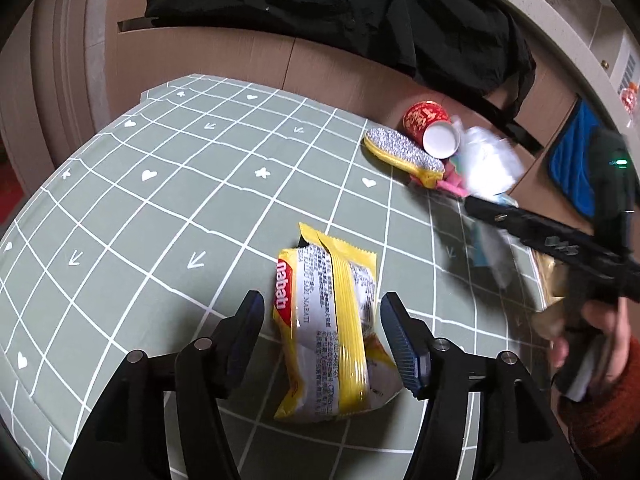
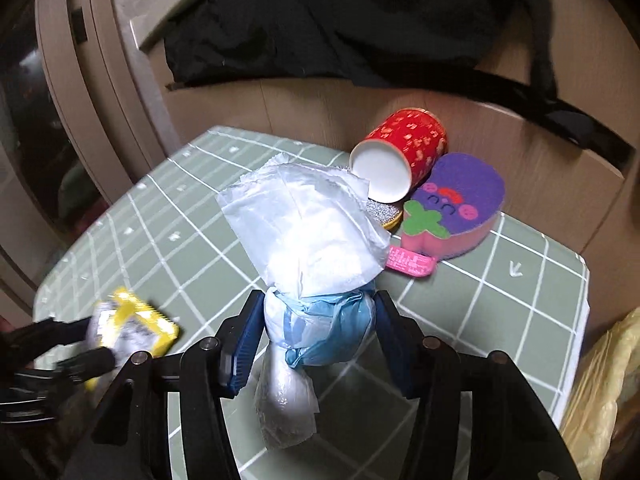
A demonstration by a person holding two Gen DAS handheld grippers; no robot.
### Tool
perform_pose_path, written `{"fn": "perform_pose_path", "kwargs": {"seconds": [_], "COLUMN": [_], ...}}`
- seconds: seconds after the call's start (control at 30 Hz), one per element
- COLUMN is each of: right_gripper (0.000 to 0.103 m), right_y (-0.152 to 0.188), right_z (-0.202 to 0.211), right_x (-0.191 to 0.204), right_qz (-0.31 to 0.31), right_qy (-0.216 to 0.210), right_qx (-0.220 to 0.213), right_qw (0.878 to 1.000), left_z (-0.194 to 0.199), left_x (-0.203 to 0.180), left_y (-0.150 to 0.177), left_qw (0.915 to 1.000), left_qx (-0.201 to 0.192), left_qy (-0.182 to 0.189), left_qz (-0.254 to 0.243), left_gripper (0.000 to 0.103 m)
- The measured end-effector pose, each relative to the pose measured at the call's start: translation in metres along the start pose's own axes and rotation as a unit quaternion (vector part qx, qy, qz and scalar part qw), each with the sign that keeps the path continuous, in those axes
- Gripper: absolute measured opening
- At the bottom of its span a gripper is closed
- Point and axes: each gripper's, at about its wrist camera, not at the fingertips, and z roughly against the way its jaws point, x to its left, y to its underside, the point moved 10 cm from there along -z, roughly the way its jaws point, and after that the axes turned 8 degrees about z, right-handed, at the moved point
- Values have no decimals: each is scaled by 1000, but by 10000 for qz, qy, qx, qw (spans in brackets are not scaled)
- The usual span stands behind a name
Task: Collect trash
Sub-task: 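Grasp the yellow Nabati wafer pack with the left tool while the right tool grasps the white tissue bundle, then lift the wafer pack and tissue bundle and carry them over the bin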
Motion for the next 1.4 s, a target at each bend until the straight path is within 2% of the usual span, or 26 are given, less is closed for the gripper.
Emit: {"fn": "perform_pose_path", "kwargs": {"seconds": [0.17, 0.27, 0.43, 0.57, 0.6, 0.67, 0.73, 1.0, 1.4], "right_gripper": [52, 52, 52, 52, 52, 52, 52, 52, 52], "right_y": [8, 14, 23, 32, 33, 35, 36, 36, 49], "right_z": [31, 45, 58, 64, 66, 71, 76, 106, 150], "right_x": [-4, -4, -6, -9, -10, -11, -13, -26, -48], "right_qz": [-193, -117, 93, 24, 17, 45, 40, -59, -180], "right_qy": [-87, 31, 290, 215, 210, 244, 263, 230, 418], "right_qx": [-185, -272, -341, -346, -365, -413, -456, -719, -984], "right_qw": [9996, 9996, 9990, 9992, 9991, 9988, 9986, 9971, 9941], "left_z": [-9, -17, -20, -21, -22, -20, -15, 20, 43], "left_x": [0, -4, -8, -8, -9, -14, -20, -60, -117], "left_y": [4, 7, 8, 7, 7, 8, 6, -13, -11], "left_qw": [9998, 9995, 9987, 9974, 9975, 9979, 9985, 9982, 9953], "left_qx": [104, 217, 135, 72, 75, 82, 22, -471, -681], "left_qy": [-141, -209, -501, -718, -695, -641, -533, -166, 251], "left_qz": [54, 111, 29, -35, -45, -99, -137, -339, -634], "left_gripper": [64, 64, 64, 55, 52, 38, 34, 31, 31]}}
